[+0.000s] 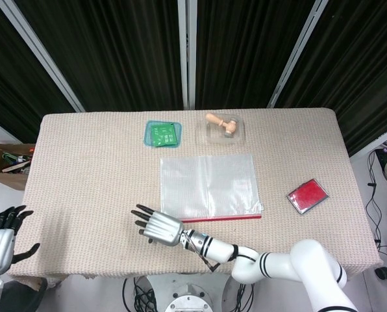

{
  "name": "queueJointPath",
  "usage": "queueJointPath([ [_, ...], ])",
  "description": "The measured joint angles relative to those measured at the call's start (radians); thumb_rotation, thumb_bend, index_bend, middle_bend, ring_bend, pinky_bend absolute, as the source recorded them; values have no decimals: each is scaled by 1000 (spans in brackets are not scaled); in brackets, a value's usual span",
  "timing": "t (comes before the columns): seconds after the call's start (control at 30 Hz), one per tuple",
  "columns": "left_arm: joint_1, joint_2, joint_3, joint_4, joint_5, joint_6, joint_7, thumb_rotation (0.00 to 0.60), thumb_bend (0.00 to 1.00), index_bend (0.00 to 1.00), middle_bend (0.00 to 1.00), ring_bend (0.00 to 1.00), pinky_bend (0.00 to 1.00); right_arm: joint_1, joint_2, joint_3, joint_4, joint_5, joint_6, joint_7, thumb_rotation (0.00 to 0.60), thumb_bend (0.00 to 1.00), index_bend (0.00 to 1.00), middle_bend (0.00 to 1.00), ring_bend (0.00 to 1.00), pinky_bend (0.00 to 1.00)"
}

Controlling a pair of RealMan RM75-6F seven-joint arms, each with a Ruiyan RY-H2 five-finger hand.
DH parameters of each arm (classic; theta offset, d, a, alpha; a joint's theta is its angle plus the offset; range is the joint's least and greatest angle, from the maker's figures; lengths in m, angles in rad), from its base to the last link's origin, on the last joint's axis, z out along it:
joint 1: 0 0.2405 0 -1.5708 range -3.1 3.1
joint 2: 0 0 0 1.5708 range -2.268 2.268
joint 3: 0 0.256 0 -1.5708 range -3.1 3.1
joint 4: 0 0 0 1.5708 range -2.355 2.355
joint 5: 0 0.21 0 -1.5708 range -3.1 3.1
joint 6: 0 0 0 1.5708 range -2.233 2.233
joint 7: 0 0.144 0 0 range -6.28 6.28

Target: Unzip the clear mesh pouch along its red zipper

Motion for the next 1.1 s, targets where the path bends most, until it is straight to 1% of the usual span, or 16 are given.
queueJointPath([
  [0.13, -27, -2, 2, 4, 12, -42, -57, 600, 152, 218, 130, 83, 136, -7, 28, 0, -37, -18, 44, 5, 600, 516, 875, 327, 8, 0],
  [0.27, -71, -13, -1, 16, 27, -95, -131, 600, 152, 217, 130, 83, 136, -14, 64, -3, -78, -44, 92, 19, 600, 524, 916, 359, 40, 0],
  [0.5, -189, -56, -13, 55, 84, -197, -320, 600, 152, 223, 130, 83, 136, -24, 128, -6, -140, -96, 183, 63, 600, 527, 937, 370, 49, 0],
  [0.6, -257, -87, -15, 83, 125, -243, -423, 600, 152, 242, 129, 83, 136, -25, 140, -3, -144, -116, 221, 84, 600, 527, 939, 369, 49, 0],
  [0.77, -376, -172, -16, 158, 194, -300, -583, 600, 158, 284, 129, 83, 136, -25, 150, 14, -136, -127, 257, 116, 600, 527, 940, 358, 49, 0],
  [0.93, -461, -268, -11, 236, 239, -318, -666, 600, 164, 308, 129, 83, 136, -23, 150, 26, -125, -126, 277, 131, 600, 531, 940, 351, 49, 0],
  [1.1, -500, -320, -2, 268, 255, -315, -693, 600, 167, 338, 129, 83, 136, -23, 147, 31, -115, -123, 285, 136, 600, 533, 940, 347, 49, 0],
])
